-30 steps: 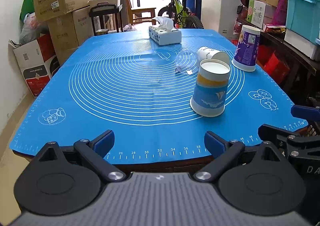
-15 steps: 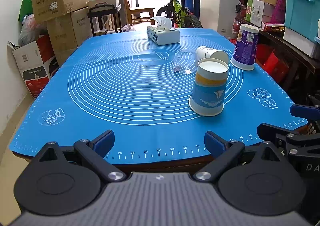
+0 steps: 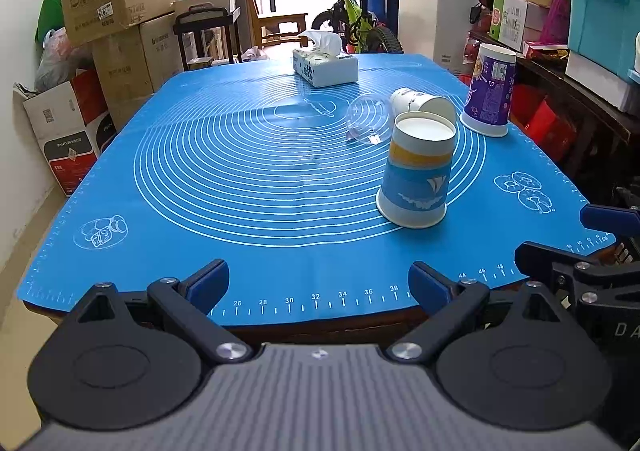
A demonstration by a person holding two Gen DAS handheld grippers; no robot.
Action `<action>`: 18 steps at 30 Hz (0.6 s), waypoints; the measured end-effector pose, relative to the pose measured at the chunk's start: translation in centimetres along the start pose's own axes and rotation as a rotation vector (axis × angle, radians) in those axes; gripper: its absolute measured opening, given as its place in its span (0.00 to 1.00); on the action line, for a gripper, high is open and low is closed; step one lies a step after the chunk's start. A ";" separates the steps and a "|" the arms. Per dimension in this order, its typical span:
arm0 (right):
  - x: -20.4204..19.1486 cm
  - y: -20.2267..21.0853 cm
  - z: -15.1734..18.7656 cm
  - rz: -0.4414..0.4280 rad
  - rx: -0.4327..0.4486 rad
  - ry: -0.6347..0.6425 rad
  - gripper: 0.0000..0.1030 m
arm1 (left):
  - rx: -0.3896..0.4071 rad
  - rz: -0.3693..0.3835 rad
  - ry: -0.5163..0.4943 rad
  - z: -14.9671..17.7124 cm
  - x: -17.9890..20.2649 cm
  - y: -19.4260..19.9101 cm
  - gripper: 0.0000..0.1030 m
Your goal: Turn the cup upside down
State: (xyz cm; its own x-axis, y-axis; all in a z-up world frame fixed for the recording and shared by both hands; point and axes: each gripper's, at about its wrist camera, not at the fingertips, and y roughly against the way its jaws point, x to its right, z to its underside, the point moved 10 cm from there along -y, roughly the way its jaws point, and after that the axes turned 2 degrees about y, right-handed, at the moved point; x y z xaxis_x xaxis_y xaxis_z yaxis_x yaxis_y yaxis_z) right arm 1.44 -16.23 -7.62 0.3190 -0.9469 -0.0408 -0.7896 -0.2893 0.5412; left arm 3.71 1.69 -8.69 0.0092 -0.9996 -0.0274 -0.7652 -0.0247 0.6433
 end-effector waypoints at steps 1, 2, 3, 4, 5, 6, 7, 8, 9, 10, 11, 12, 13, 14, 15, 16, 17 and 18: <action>0.0 0.0 0.0 0.000 0.000 0.000 0.87 | 0.000 0.000 0.000 0.0 0.0 0.0 0.93; 0.0 0.0 0.0 0.000 0.000 -0.001 0.87 | 0.000 0.001 -0.001 0.0 0.0 0.0 0.93; 0.0 0.0 0.0 0.000 0.000 -0.001 0.87 | -0.001 0.001 -0.002 0.0 0.0 0.0 0.93; 0.0 0.0 0.0 0.000 0.000 -0.001 0.87 | -0.001 0.001 -0.004 0.1 0.0 0.0 0.93; 0.0 0.0 0.0 0.000 0.000 -0.001 0.87 | -0.001 0.001 -0.005 0.1 0.0 0.0 0.93; 0.0 0.0 0.0 0.000 0.000 -0.001 0.87 | -0.001 0.001 -0.006 0.2 0.0 0.0 0.93; 0.0 0.0 0.0 0.000 -0.001 -0.001 0.87 | -0.001 0.001 -0.006 0.2 0.0 0.0 0.93; 0.0 0.0 0.0 0.000 -0.001 -0.001 0.87 | -0.001 0.001 -0.007 0.2 0.0 -0.1 0.93; 0.0 0.0 0.0 0.000 -0.001 -0.001 0.87 | -0.001 0.001 -0.006 0.2 0.0 -0.1 0.93; 0.0 0.0 0.0 0.000 -0.001 -0.002 0.87 | -0.001 0.001 -0.006 0.2 0.0 -0.1 0.93; 0.0 0.0 0.0 0.000 -0.001 -0.002 0.87 | -0.002 0.001 -0.005 0.2 0.0 -0.1 0.93; 0.0 0.0 0.0 0.000 -0.001 -0.002 0.87 | -0.002 0.000 -0.005 0.2 0.0 -0.1 0.93; 0.0 0.0 0.0 -0.001 -0.001 -0.002 0.87 | -0.003 0.000 -0.004 0.2 0.0 -0.1 0.93; 0.0 0.0 0.0 -0.001 -0.002 -0.002 0.87 | -0.003 0.000 -0.004 0.2 -0.1 -0.1 0.93; 0.0 0.0 0.0 -0.001 -0.001 -0.002 0.87 | -0.003 -0.001 -0.004 0.2 -0.1 -0.1 0.93; 0.0 0.0 0.0 -0.001 -0.002 -0.002 0.87 | -0.003 0.000 -0.005 0.2 -0.1 -0.1 0.93; 0.0 0.0 0.0 -0.001 -0.001 -0.002 0.87 | -0.003 0.000 -0.005 0.2 -0.1 -0.1 0.93; 0.0 0.0 0.0 -0.001 -0.001 -0.002 0.87 | -0.003 0.000 -0.006 0.2 -0.1 -0.1 0.93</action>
State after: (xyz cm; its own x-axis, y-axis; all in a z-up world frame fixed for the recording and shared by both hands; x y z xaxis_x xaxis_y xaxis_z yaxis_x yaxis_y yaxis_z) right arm 1.44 -16.23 -7.59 0.3185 -0.9470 -0.0430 -0.7885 -0.2898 0.5424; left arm 3.62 1.78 -8.90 0.0056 -0.9995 -0.0320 -0.7630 -0.0250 0.6459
